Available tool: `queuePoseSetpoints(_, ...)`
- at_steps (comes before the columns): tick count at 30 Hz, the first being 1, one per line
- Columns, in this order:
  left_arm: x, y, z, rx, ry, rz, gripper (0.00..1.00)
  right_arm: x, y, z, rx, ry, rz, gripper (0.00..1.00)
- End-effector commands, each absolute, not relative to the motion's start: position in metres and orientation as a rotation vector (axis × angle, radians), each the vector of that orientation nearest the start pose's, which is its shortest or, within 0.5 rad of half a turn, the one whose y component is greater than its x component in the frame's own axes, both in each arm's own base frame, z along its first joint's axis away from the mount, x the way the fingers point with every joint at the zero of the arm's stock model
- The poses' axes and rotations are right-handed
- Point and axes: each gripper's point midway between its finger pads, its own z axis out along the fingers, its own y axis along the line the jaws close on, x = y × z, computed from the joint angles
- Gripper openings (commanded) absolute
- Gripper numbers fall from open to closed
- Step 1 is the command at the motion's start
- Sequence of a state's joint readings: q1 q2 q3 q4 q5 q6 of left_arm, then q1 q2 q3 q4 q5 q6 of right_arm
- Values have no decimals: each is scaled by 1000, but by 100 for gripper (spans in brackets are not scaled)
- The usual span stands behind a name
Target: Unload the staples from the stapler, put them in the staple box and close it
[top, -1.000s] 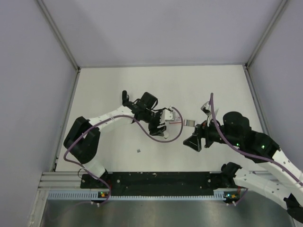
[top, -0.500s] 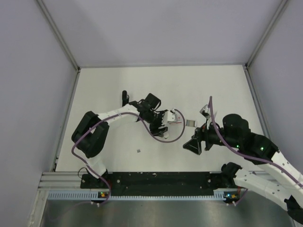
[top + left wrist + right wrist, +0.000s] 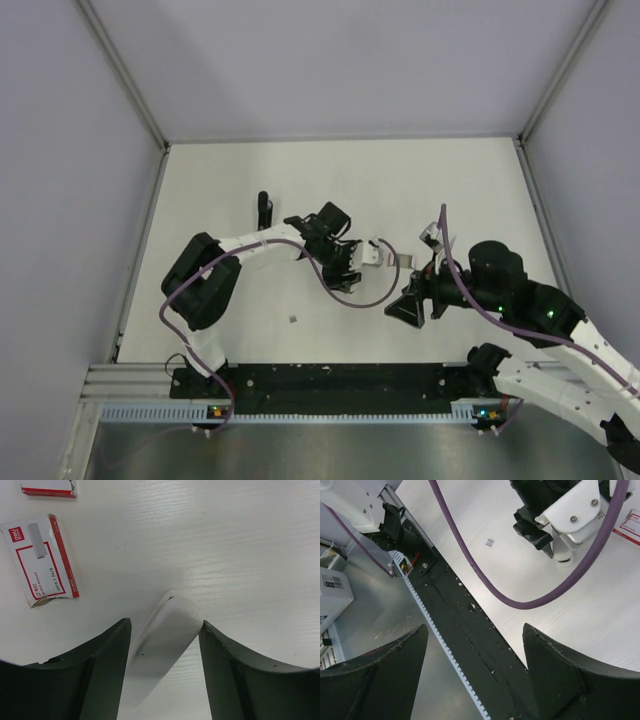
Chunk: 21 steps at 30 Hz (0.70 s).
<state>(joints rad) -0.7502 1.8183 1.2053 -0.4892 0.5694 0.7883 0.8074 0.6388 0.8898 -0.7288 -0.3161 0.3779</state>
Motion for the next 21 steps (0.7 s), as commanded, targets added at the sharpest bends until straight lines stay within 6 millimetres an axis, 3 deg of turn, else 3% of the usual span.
queuePoseSetpoints(1,253,-331,53,-2619,-2292,924,60,106,212,256,-662,2041,1060,77)
queuePoseSetpoints(8,258,-330,51,-2616,-2312,858,43,105,211,256,-655,2034,1064,77)
queuePoseSetpoints(14,265,-331,56,-2599,-2369,825,12,107,211,257,-646,2036,1059,75)
queuePoseSetpoints(17,268,-332,59,-2555,-2417,808,1,109,210,256,-628,2040,1046,75)
queuePoseSetpoints(21,267,-335,70,-2493,-2471,852,0,113,207,264,-605,2021,1028,74)
